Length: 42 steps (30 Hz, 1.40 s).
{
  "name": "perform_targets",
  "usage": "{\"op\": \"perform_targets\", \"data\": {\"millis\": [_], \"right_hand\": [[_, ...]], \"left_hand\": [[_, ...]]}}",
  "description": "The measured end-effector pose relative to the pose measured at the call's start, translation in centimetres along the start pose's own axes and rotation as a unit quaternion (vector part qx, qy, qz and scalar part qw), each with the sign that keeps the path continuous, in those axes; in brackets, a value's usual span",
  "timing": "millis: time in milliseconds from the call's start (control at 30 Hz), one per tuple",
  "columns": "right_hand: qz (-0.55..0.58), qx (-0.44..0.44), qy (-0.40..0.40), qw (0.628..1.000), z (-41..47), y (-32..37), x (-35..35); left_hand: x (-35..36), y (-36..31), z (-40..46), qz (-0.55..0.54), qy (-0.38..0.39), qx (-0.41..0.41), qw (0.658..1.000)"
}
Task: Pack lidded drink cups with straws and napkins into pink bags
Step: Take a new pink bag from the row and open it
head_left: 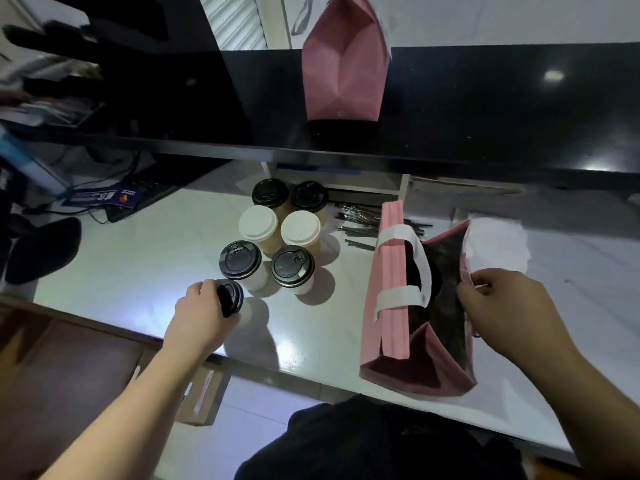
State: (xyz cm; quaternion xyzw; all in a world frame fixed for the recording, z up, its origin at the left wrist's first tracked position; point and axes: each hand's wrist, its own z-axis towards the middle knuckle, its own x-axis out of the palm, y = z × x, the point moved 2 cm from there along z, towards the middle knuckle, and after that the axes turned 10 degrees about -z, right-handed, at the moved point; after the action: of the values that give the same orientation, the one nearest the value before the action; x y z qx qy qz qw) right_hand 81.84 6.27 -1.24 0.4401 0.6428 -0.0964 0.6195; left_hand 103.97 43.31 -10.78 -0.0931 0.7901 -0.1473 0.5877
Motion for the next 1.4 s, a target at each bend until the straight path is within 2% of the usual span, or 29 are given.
{"op": "perform_targets", "data": {"millis": [233,367,533,667,833,933,1033,1233,1400], "right_hand": [[-0.017,-0.009,-0.003,1.000,0.2,-0.1,0.4],[-0.018,-0.011,-0.003,1.000,0.5,-0.4,0.4],[-0.013,-0.018,0.006,1.000,0.3,-0.9,0.2],[-0.011,-0.014,0.006,1.000,0.0,-1.2,-0.3],[-0.007,-0.020,0.011,1.000,-0.2,-2.4,-0.9],[0.002,-0.016,0.015,1.000,-0.2,-3.1,-1.2],[-0.001,-0.010,0.017,1.000,-0.1,-3.7,-1.3],[0.007,-0.002,0.030,1.000,-0.5,-3.7,-1.6],[0.004,-0.005,0.030,1.000,-0.7,-3.6,-1.7]], "left_hand": [[-0.6,0.0,-0.6,-0.046,0.001,0.002,0.999],[-3.1,-1.3,-2.5,-0.050,-0.005,0.041,0.998],[-7.2,-6.0,-6.4,-0.050,-0.020,0.187,0.981],[-10.7,-12.7,-9.2,-0.110,-0.047,0.319,0.940],[-11.1,-21.7,-11.8,-0.159,0.024,0.448,0.879],[-9.0,-26.0,-12.1,-0.102,0.073,0.510,0.851],[-6.0,-28.8,-11.5,0.012,0.112,0.551,0.827],[0.4,-30.9,-9.5,0.189,0.228,0.541,0.787],[4.3,-29.9,-9.4,0.265,0.240,0.571,0.739]]}}
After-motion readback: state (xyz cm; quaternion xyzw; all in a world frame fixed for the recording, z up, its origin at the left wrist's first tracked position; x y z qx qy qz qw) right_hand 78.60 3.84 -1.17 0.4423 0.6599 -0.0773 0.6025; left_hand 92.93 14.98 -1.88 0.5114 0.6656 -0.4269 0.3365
